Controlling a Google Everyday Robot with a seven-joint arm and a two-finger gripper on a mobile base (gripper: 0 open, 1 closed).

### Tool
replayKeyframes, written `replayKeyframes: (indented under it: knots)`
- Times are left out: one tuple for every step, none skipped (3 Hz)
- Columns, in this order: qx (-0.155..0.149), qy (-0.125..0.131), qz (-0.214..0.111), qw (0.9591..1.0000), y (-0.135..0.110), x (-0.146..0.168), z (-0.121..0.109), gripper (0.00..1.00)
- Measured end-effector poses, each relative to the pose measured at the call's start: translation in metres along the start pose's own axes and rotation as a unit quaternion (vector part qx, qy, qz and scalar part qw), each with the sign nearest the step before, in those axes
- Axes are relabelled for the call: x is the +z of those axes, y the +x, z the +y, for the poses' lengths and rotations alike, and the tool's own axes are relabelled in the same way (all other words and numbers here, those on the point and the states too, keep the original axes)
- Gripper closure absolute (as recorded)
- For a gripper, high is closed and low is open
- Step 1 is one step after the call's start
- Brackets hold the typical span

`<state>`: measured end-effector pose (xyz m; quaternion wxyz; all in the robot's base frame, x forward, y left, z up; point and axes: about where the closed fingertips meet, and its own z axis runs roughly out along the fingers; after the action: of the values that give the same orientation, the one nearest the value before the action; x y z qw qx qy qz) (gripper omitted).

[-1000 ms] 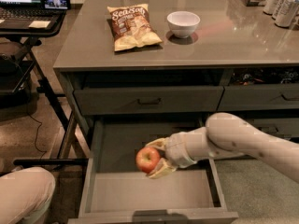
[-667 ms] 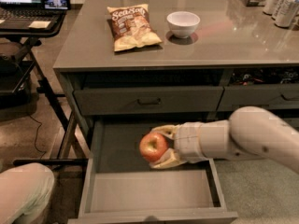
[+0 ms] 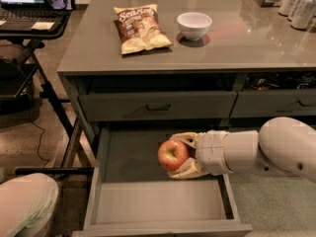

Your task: Pick apple from middle drawer and place on counter

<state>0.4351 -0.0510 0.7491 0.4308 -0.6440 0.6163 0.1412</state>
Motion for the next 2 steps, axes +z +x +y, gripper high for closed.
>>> replayKeyframes:
  knots:
    - [-0.006, 0.005, -0.005, 1.0, -0.002, 0.001, -0.005, 1.0]
    - [-0.027, 0.037, -0.023, 0.9987, -0.013, 0.0, -0.035, 1.0]
